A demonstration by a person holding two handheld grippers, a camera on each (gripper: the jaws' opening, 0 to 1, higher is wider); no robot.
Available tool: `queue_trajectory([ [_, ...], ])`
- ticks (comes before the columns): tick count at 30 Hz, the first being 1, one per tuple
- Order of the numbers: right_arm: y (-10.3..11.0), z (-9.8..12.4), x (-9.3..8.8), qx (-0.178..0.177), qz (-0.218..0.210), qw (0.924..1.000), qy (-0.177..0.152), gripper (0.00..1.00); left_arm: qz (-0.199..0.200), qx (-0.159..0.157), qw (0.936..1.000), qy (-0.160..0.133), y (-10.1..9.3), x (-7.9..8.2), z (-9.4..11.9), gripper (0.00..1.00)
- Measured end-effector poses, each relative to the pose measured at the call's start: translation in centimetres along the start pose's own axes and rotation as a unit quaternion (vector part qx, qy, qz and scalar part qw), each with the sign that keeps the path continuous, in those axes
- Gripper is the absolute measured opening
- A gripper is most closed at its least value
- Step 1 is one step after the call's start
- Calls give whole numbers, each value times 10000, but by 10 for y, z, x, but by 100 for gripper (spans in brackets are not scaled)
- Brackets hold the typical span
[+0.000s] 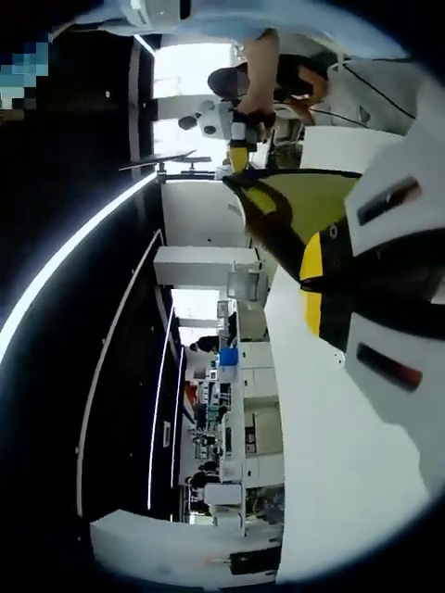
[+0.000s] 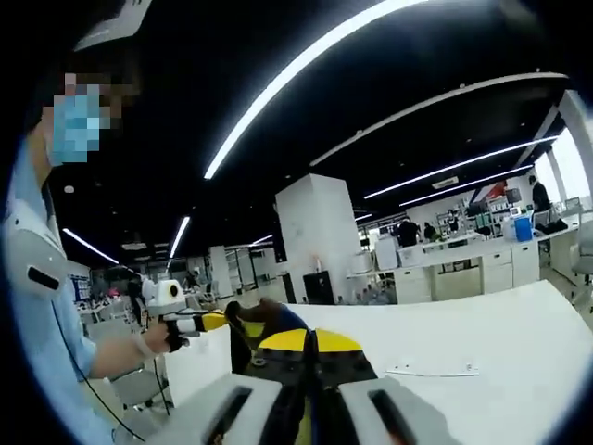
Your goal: Fold the garment on the visible template until the final outline fits inside the template.
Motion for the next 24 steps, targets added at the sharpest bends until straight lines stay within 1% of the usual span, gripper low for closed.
queue_trajectory([
  [1, -4, -4, -3, -1, 9, 10000, 40, 0, 5, 0, 10000, 33, 3, -3, -4, 0],
  [2, -11, -9, -10, -35, 3, 9999, 119, 0, 22, 15, 9999, 159, 8, -11, -10, 0],
  [3, -18, -13, -15, -71, 15, 9998, 162, 0, 8, 32, 9997, 224, 12, -17, -15, 0],
  [4, -26, -17, -23, -150, -84, 9995, 260, 0, 172, 34, 9990, 415, 17, -29, -21, 0],
  [5, -36, -23, -33, -190, -230, 9989, 360, 0, 135, 18, 9989, 438, 21, -34, -27, 0],
  [6, -41, -27, -37, -185, -234, 9990, 342, 0, 135, 18, 9987, 499, 27, -43, -34, 0],
  [7, -52, -33, -47, -302, -468, 9974, 454, 0, 223, 35, 9979, 610, 31, -51, -39, 0],
  [8, -58, -37, -52, -299, -466, 9973, 487, 0, 185, 32, 9979, 622, 36, -56, -44, 0],
  [9, -70, -44, -61, -352, -501, 9966, 557, 0, 278, 14, 9974, 668, 44, -64, -51, 0],
  [10, -76, -49, -69, -438, -632, 9947, 682, 0, 445, 2, 9962, 754, 49, -71, -57, 0],
  [11, -86, -57, -78, -432, -530, 9947, 765, 0, 446, -10, 9960, 768, 58, -80, -66, 0],
  [12, -94, -62, -84, -510, -603, 9931, 866, 0, 607, 2, 9946, 841, 64, -87, -71, 0],
  [13, -102, -67, -92, -535, -704, 9912, 987, 0, 640, -15, 9936, 932, 68, -93, -76, 0],
  [14, -112, -76, -99, -510, -678, 9907, 1062, 0, 590, -33, 9937, 950, 75, -99, -83, 0],
  [15, -121, -82, -105, -553, -716, 9896, 1122, 0, 698, -36, 9919, 1060, 84, -109, -93, 0],
  [16, -132, -90, -115, -584, -829, 9868, 1264, 0, 795, -89, 9902, 1146, 89, -115, -99, 0],
  [17, -140, -97, -120, -601, -806, 9867, 1275, 0, 970, -119, 9886, 1149, 97, -122, -108, 0],
  [18, -152, -105, -128, -668, -870, 9844, 1374, 0, 957, -123, 9881, 1201, 103, -128, -115, 0],
  [19, -159, -110, -133, -678, -886, 9835, 1423, 0, 973, -157, 9864, 1314, 112, -138, -124, 0],
  [20, -170, -119, -141, -693, -902, 9824, 1484, 0, 1056, -123, 9836, 1457, 118, -146, -129, 0],
  [21, -176, -124, -147, -690, -895, 9813, 1556, 0, 1091, -141, 9825, 1502, 132, -152, -138, 0],
  [22, -182, -129, -155, -708, -883, 9799, 1641, 0, 1156, -155, 9805, 1580, 138, -159, -143, 0],
  [23, -190, -133, -163, -758, -908, 9779, 1721, 0, 1161, -149, 9801, 1606, 144, -166, -151, 0],
  [24, -199, -137, -174, -857, -1120, 9729, 1833, 0, 1247, -171, 9769, 1730, 147, -174, -155, 0],
])
Point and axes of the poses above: the point that each gripper's makers call its tool centre point, and the gripper's own axes: z roughly backward along the fingers, y roughly to its left, x roughly out of its top, the point moved 1 cm from there along z, roughly backward along the fingers, and after that the axes turned 5 degrees about y, right-handed, at the moved point
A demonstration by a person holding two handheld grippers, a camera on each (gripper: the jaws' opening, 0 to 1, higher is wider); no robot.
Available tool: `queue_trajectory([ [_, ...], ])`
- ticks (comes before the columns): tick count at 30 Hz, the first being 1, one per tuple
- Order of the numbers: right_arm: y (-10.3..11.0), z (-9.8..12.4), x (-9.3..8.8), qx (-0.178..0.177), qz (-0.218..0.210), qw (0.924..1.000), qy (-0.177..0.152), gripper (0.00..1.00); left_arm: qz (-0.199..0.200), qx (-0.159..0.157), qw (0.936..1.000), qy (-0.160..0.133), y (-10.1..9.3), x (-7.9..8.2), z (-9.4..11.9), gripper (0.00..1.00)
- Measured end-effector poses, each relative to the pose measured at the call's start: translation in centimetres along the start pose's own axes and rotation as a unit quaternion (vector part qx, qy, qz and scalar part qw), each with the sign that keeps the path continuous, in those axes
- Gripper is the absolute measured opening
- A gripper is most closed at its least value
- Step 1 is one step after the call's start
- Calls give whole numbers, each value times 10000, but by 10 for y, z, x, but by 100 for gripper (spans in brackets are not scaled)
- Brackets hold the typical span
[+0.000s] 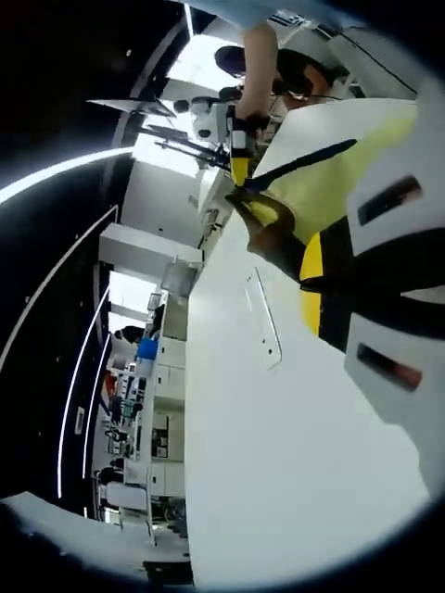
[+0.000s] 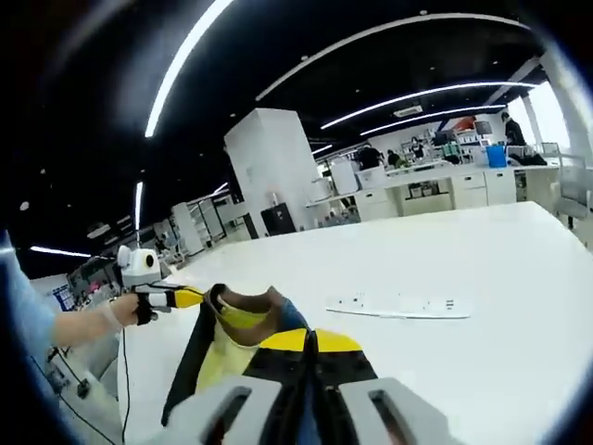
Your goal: Fold the garment on the visible template until the final outline fits inside the template.
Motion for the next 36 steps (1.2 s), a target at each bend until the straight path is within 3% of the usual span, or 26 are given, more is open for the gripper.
queue_trajectory([
  [1, -3, -6, -1, 51, 23, 10000, -17, 0, 11, 9, 10000, 27, -6, -4, -5, 0],
  [7, -28, -44, -24, -123, -171, 9995, 249, 0, 256, 162, 9990, 315, 19, -26, -34, 0],
  [11, -35, -61, -39, -255, -236, 9985, 427, 0, 393, 263, 9971, 596, 38, -50, -53, 0],
  [14, -44, -71, -55, -387, -573, 9954, 667, 0, 774, 201, 9951, 576, 42, -62, -60, 0],
  [17, -51, -78, -66, -501, -453, 9944, 813, 0, 701, 333, 9944, 720, 47, -75, -64, 0],
  [23, -60, -84, -81, -641, -646, 9909, 990, 0, 691, 323, 9938, 810, 50, -80, -67, 0],
  [36, -61, -86, -88, -637, -303, 9906, 1172, 0, 917, 430, 9913, 842, 50, -88, -69, 0],
])
Point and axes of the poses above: the point that each gripper's makers call its tool centre point, and the gripper's own axes: z roughly backward along the fingers, y roughly to its left, x roughly out of its top, the point moved 1 cm from there along z, roughly backward along the fingers, and after that the axes turned 5 degrees about y, right-handed, at the moved point
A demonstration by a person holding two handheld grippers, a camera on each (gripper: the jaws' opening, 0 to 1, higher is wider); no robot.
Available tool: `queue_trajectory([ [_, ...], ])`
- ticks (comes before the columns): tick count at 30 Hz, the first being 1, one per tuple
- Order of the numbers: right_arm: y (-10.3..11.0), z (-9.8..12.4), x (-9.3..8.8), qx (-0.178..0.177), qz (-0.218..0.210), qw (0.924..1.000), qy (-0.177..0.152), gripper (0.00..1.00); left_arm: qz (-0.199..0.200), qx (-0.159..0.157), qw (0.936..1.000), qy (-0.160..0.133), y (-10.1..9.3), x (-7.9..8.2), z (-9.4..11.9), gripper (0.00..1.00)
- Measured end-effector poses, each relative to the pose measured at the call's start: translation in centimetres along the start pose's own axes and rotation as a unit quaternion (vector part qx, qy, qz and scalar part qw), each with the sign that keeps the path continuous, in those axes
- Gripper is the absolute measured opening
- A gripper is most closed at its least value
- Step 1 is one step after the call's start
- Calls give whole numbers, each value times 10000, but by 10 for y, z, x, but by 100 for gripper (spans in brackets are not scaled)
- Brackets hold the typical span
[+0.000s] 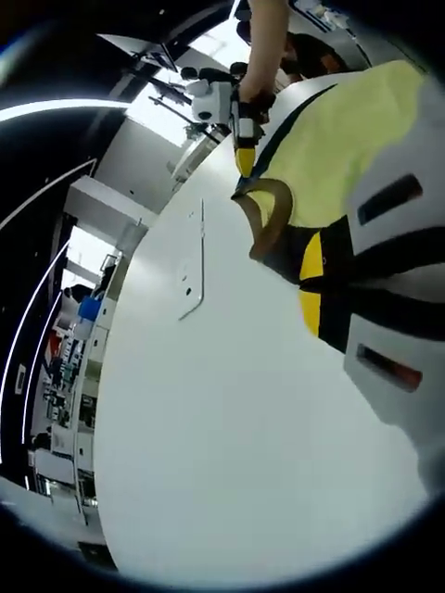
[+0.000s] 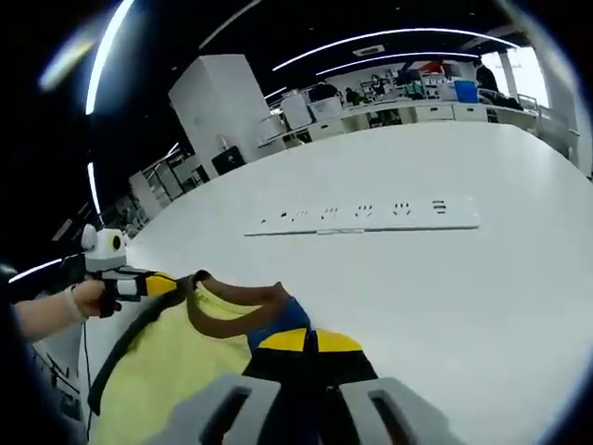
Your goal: Fold the garment on the visible template until the final outline fits inside the template.
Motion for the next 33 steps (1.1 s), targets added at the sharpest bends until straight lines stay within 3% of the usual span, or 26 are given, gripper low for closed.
queue_trajectory([
  [3, 0, 3, -1, 9, 33, 10000, -5, 0, -27, -11, 10000, -93, 0, 4, 2, 8],
  [8, 3, 10, 5, -4, 427, 9990, -159, 33, -98, 96, 9998, -138, -1, 7, 11, 26],
  [11, 9, 16, 2, -6, 733, 9972, -151, 47, -244, 182, 9994, -136, -1, 7, 17, 44],
  [15, 18, 24, -7, 138, 883, 9960, -71, 59, -429, 134, 9989, -107, -7, 6, 24, 59],
  [18, 25, 29, -17, 233, 1361, 9903, 122, 70, -537, 64, 9985, -109, -13, 5, 28, 66],
  [20, 31, 32, -20, 291, 1405, 9895, 146, 81, -623, 24, 9980, -82, -15, 4, 30, 75],
  [23, 37, 38, -21, 391, 1475, 9882, 151, 91, -719, 3, 9974, -39, -17, 2, 33, 88],
  [26, 39, 45, -18, 414, 1466, 9883, 63, 100, -805, 10, 9968, 17, -19, 2, 38, 92],
  [33, 43, 66, -22, 360, 1452, 9887, 26, 100, -909, -39, 9958, -1, -29, 1, 56, 94],
])
Point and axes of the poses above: the point that each gripper's makers call its tool centre point, and the gripper's own axes: z roughly backward along the fingers, y roughly to its left, x roughly out of its top, the point moved 1 cm from there along z, roughly backward along the fingers, and after that the axes turned 5 degrees about y, right-handed, at the moved point
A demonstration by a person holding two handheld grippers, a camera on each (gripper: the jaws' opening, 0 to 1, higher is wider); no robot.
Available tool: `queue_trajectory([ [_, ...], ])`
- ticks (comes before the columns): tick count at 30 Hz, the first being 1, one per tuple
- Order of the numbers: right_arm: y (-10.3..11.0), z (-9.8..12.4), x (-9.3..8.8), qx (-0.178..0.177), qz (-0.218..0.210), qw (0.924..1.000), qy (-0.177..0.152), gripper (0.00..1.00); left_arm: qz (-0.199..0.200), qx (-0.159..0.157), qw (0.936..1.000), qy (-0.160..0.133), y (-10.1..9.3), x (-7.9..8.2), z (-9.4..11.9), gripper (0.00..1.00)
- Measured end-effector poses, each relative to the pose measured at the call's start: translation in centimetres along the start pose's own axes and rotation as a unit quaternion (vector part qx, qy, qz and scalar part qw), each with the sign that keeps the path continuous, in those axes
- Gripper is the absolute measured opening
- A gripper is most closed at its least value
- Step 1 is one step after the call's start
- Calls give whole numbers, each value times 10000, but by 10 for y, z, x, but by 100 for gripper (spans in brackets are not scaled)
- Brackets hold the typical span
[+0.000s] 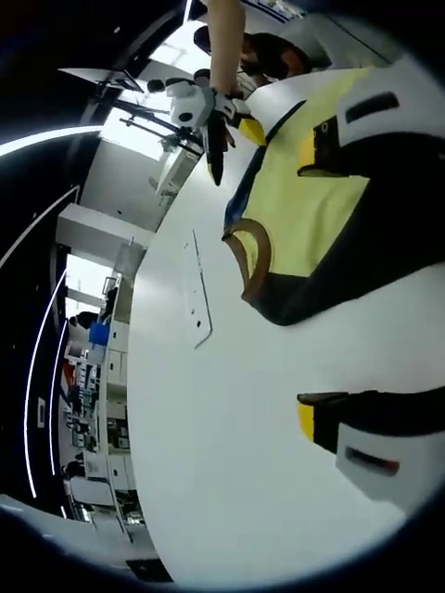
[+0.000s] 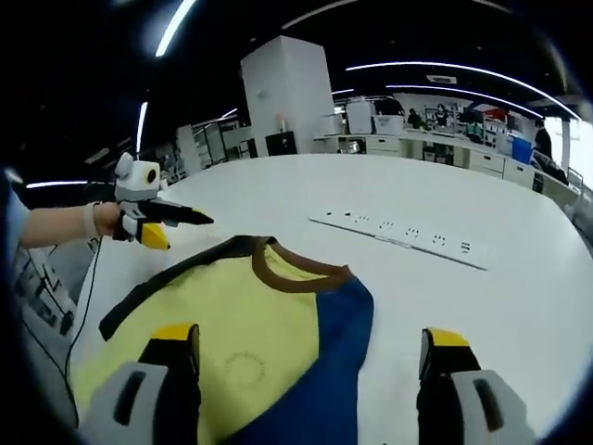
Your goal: Fold the garment on the visible template until the final outline fits inside the template.
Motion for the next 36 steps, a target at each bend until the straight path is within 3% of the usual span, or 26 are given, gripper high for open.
queue_trajectory([
  [8, 6, 35, -14, -150, -338, 9993, -102, 98, -193, -98, 9998, 45, -26, -6, 24, 91],
  [21, 27, 87, -38, -380, -480, 9981, -117, 94, -487, -130, 9986, 157, -64, -18, 72, 89],
  [36, 44, 128, -66, -463, -712, 9961, -243, 91, -364, 120, 9992, 150, -92, -51, 134, 88],
])
Point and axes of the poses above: the point that each gripper's makers call its tool centre point, and the gripper's own axes: z roughly backward along the fingers, y roughly to its left, x roughly out of its top, the point moved 1 cm from there along z, roughly backward along the fingers, and after that the axes turned 5 degrees about y, right-handed, at the moved point
